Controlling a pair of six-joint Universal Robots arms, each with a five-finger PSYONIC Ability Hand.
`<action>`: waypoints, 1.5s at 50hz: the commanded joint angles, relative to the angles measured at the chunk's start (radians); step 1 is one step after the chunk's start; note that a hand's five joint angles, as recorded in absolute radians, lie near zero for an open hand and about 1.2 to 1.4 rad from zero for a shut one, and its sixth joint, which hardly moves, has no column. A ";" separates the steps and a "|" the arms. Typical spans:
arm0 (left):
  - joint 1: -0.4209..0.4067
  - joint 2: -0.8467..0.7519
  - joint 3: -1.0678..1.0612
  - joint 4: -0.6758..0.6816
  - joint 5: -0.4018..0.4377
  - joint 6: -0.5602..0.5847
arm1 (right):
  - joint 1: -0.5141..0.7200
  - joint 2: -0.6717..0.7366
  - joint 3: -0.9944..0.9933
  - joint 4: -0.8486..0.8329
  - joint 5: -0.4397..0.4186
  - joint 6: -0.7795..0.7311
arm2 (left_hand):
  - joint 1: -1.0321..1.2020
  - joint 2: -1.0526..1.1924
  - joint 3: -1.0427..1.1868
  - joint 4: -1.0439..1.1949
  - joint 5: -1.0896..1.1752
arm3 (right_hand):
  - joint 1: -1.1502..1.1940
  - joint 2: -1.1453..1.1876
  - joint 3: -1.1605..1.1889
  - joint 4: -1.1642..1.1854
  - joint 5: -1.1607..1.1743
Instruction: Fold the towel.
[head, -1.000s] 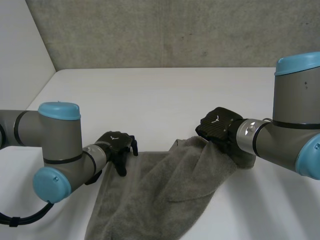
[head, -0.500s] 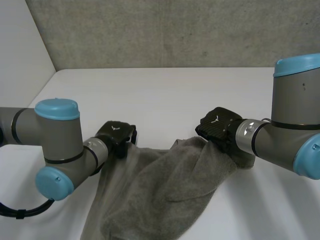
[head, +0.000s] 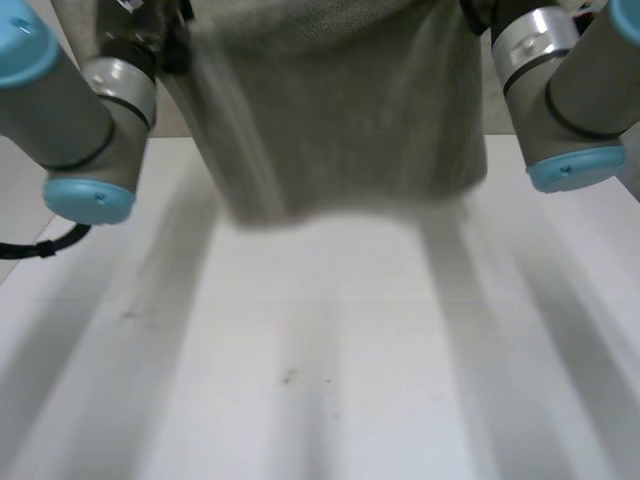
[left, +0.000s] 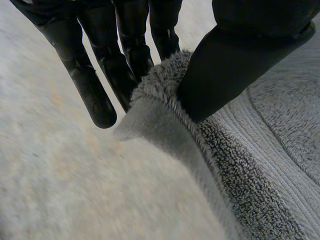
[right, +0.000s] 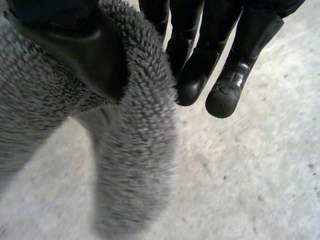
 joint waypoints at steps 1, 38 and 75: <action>0.038 0.086 -0.162 0.020 0.031 -0.076 | -0.002 -0.052 0.090 0.197 -0.149 0.028 | 0.586 0.178 0.181 0.179 0.187 | 0.070 0.070 0.053 0.053 0.061; 0.090 0.186 -0.808 -0.004 0.176 0.108 | -0.009 -0.151 0.726 0.193 -0.209 0.159 | 0.586 0.178 0.181 0.179 0.187 | -1.152 -1.151 -1.168 -1.169 -1.161; 0.157 0.187 -0.797 -0.004 0.179 0.101 | -0.244 -0.069 0.889 0.297 -0.315 0.599 | 0.586 0.178 0.181 0.179 0.187 | -1.030 -1.030 -1.047 -1.048 -1.039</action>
